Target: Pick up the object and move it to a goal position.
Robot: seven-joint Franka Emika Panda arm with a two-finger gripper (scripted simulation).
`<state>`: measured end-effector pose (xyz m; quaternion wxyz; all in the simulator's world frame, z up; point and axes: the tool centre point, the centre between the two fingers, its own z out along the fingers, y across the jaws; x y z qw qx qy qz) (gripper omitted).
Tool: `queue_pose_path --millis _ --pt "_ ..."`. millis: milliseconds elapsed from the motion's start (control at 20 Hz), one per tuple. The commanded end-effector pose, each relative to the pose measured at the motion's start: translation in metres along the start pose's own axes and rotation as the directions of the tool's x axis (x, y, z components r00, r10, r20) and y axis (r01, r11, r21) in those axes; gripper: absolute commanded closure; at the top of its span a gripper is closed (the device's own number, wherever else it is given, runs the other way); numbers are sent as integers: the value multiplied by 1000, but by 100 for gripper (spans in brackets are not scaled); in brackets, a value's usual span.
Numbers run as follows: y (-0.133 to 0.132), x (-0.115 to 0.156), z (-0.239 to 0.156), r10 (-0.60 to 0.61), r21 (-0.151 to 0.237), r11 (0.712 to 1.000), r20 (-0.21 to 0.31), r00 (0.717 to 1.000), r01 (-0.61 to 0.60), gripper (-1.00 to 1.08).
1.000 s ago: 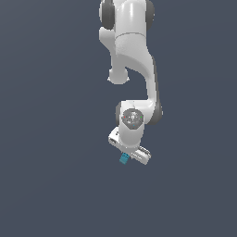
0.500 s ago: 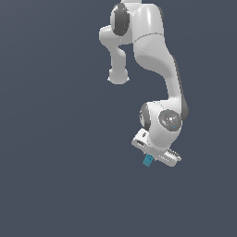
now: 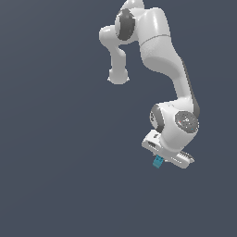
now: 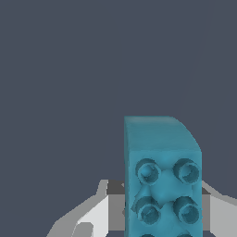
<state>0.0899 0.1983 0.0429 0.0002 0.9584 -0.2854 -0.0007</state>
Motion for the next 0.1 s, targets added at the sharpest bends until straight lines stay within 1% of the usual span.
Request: queue_pose_path --millis 0,50 --pt "-3 0 -1 1 1 1000 -1 1000 -1 108" --pt "-3 0 -1 1 1 1000 -1 1000 -1 108"
